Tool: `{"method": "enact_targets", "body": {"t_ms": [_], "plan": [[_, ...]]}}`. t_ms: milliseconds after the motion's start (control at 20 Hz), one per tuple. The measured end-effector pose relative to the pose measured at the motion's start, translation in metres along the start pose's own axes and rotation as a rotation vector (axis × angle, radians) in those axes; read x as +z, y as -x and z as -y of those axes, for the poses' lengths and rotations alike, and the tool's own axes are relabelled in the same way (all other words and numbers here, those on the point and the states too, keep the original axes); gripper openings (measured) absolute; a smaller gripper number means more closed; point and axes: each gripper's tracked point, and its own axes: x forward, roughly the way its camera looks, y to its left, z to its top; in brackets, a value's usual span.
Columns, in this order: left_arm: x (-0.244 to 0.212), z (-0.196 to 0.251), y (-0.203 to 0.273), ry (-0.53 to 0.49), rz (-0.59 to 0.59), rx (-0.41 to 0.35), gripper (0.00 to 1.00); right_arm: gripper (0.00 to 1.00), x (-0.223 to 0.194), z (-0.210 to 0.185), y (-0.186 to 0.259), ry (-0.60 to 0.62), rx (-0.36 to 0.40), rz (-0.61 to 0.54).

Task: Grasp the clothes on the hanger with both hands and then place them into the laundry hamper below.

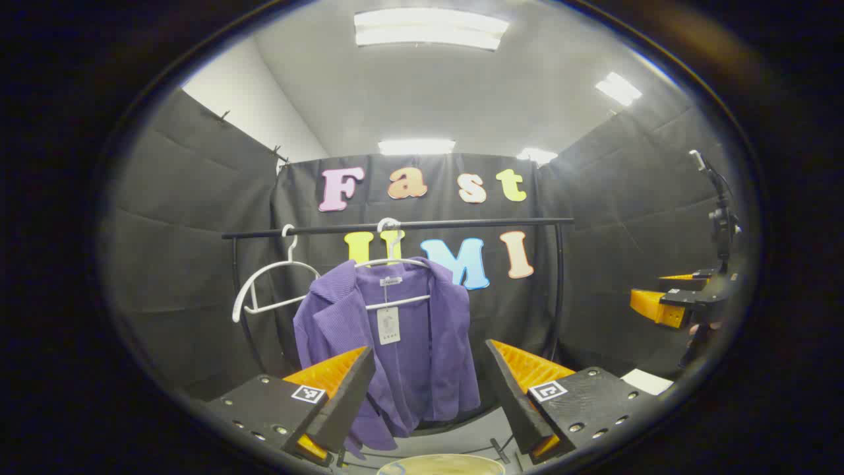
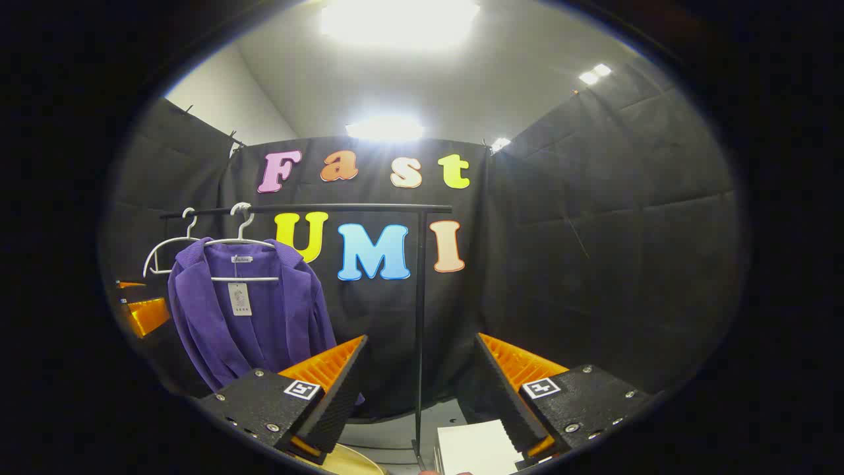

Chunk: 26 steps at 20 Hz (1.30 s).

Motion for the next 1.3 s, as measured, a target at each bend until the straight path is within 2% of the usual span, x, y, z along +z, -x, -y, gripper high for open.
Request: {"method": "enact_targets", "body": {"t_ms": [350, 400, 450, 500, 800, 850, 900, 950, 1000, 1050, 1100, 1150, 1250, 1300], "plan": [[-0.015, -0.007, -0.001, 0.001, -0.018, 0.023, 1.0, 0.95, -0.008, -0.005, 0.003, 0.002, 0.007, -0.028], [-0.018, -0.007, -0.001, 0.001, -0.02, 0.024, 0.95, 0.95, -0.008, -0.006, 0.003, 0.002, 0.009, -0.028], [-0.018, -0.006, -0.001, 0.0, -0.02, 0.023, 0.95, 0.95, -0.008, -0.007, 0.004, 0.002, 0.012, -0.027], [-0.018, -0.006, 0.001, -0.002, -0.018, 0.023, 1.0, 0.95, -0.009, -0.007, 0.004, 0.003, 0.012, -0.024], [-0.021, -0.009, 0.001, 0.018, -0.021, 0.026, 1.0, 0.95, -0.011, -0.013, 0.004, -0.003, 0.014, -0.03], [-0.021, -0.01, 0.001, 0.024, -0.02, 0.023, 0.95, 0.95, -0.009, -0.015, 0.004, -0.001, 0.013, -0.025], [-0.022, -0.011, 0.0, 0.027, -0.019, 0.022, 1.0, 0.95, -0.005, -0.018, 0.003, 0.002, 0.014, -0.017], [-0.023, -0.015, -0.002, 0.028, -0.019, 0.024, 1.0, 0.95, -0.001, -0.022, 0.001, 0.004, 0.018, -0.011], [-0.027, -0.019, -0.004, 0.027, -0.021, 0.029, 0.95, 0.95, 0.001, -0.029, 0.0, 0.005, 0.027, -0.008], [-0.029, -0.024, -0.006, 0.026, -0.024, 0.036, 1.0, 0.96, 0.004, -0.036, -0.001, 0.003, 0.041, -0.008], [-0.03, -0.03, -0.008, 0.025, -0.027, 0.045, 1.0, 0.95, 0.006, -0.046, -0.004, -0.001, 0.058, -0.01], [-0.029, -0.037, -0.009, 0.025, -0.031, 0.055, 0.95, 0.95, 0.008, -0.055, -0.007, -0.005, 0.076, -0.016], [-0.028, -0.049, -0.012, 0.033, -0.037, 0.075, 0.95, 0.95, 0.016, -0.076, -0.016, -0.01, 0.117, -0.018], [-0.026, -0.056, -0.013, 0.038, -0.039, 0.086, 1.0, 0.95, 0.021, -0.087, -0.021, -0.008, 0.139, -0.013]]}}
